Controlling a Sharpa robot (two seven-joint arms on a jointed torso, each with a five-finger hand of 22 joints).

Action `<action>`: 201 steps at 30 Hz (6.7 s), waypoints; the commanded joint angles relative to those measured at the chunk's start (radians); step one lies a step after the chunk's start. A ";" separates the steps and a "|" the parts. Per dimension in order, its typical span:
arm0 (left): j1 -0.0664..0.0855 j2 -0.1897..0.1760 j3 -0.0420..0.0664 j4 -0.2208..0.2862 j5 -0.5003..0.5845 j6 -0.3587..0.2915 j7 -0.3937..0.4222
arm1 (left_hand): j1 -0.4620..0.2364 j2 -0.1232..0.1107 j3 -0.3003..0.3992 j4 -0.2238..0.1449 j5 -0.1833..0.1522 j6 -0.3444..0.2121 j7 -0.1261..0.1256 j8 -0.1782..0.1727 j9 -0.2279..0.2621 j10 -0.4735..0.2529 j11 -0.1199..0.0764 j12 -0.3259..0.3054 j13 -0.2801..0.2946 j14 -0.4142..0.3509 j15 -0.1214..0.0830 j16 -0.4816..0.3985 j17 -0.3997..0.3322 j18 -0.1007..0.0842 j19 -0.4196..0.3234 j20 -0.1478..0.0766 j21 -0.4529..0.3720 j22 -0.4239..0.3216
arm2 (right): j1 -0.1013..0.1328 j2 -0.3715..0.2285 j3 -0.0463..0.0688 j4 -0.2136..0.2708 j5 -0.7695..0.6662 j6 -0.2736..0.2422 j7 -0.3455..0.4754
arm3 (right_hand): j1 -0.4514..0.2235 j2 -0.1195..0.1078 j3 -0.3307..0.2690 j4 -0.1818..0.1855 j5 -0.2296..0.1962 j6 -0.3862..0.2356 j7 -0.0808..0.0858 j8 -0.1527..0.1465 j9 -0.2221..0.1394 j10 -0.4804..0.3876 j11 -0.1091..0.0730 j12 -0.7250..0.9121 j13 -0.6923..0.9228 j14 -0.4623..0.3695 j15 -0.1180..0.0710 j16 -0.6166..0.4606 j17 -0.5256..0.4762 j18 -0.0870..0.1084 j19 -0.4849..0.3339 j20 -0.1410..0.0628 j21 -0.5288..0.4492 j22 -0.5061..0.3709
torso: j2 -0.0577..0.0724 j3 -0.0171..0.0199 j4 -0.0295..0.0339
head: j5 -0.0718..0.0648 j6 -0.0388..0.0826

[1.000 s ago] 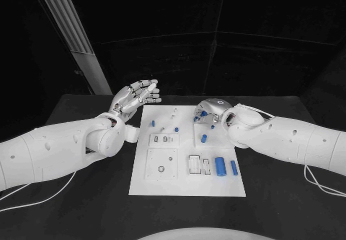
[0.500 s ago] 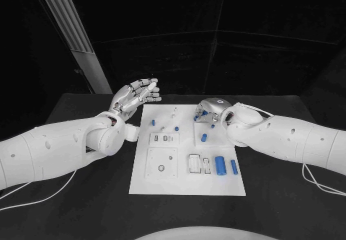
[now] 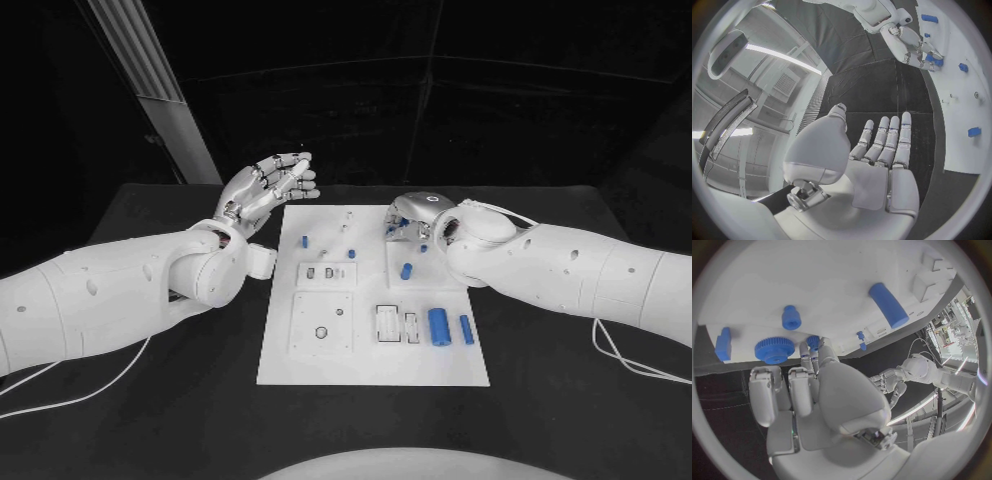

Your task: Assemble the parts on the task board

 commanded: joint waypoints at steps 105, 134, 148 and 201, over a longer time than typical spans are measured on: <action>0.002 -0.002 0.001 -0.007 -0.006 0.004 0.201 | 0.003 0.012 0.002 0.001 0.002 -0.007 0.148 -0.003 -0.003 -0.005 0.001 -0.004 0.000 -0.007 0.001 -0.006 -0.001 0.000 -0.011 0.000 -0.005 -0.002 | -0.002 -0.016 -0.001 0.035 -0.006 -0.017 -0.036 | 0.080 -0.086 -0.023 0.073 -0.005 0.061 0.048 -0.104 0.006 0.123 0.035 -0.185 0.001 0.068 0.022 0.000 0.056 -0.008 0.104 0.023 0.003 0.263 | 0.001 0.0004 -0.0004 | -0.004 -0.016; 0.002 0.000 0.001 -0.009 -0.006 0.005 0.200 | 0.004 0.012 0.002 0.001 0.003 -0.007 0.148 -0.002 -0.003 -0.005 0.001 -0.004 0.000 -0.007 0.002 -0.006 -0.001 0.000 -0.012 0.000 -0.005 -0.002 | -0.002 -0.008 -0.001 0.027 -0.006 0.006 -0.049 | 0.098 -0.049 -0.001 0.085 -0.005 0.106 0.028 -0.092 0.010 0.172 0.017 -0.176 0.001 0.069 0.009 0.001 0.061 -0.008 0.104 0.014 0.003 0.263 | 0.000 0.0007 0.0004 | -0.008 -0.019; 0.002 -0.002 0.001 -0.008 -0.006 0.004 0.200 | 0.004 0.012 0.002 0.001 0.003 -0.007 0.148 -0.002 -0.003 -0.005 0.001 -0.004 0.000 -0.007 0.002 -0.006 -0.001 0.000 -0.012 0.000 -0.005 -0.002 | -0.002 -0.005 -0.001 0.032 -0.006 -0.028 -0.029 | 0.134 -0.032 0.020 0.084 -0.005 0.180 -0.001 -0.064 0.020 0.222 -0.008 -0.177 -0.001 0.072 -0.013 0.002 0.072 -0.008 0.104 -0.008 0.003 0.263 | 0.000 0.0007 -0.0006 | -0.006 -0.018; 0.002 0.025 0.001 -0.036 -0.006 0.007 0.205 | 0.008 0.015 0.002 0.001 0.005 -0.007 0.148 -0.004 -0.004 -0.006 0.001 -0.004 0.000 -0.008 0.002 -0.006 0.000 0.000 -0.013 0.000 -0.004 -0.002 | 0.000 0.106 0.099 -0.119 0.025 -0.069 0.176 | 0.157 -0.033 0.029 0.087 -0.005 0.202 -0.007 -0.065 0.018 0.240 -0.014 -0.194 -0.002 0.075 -0.021 0.003 0.088 -0.008 0.104 -0.018 0.003 0.263 | 0.028 -0.0063 0.0341 | 0.042 0.039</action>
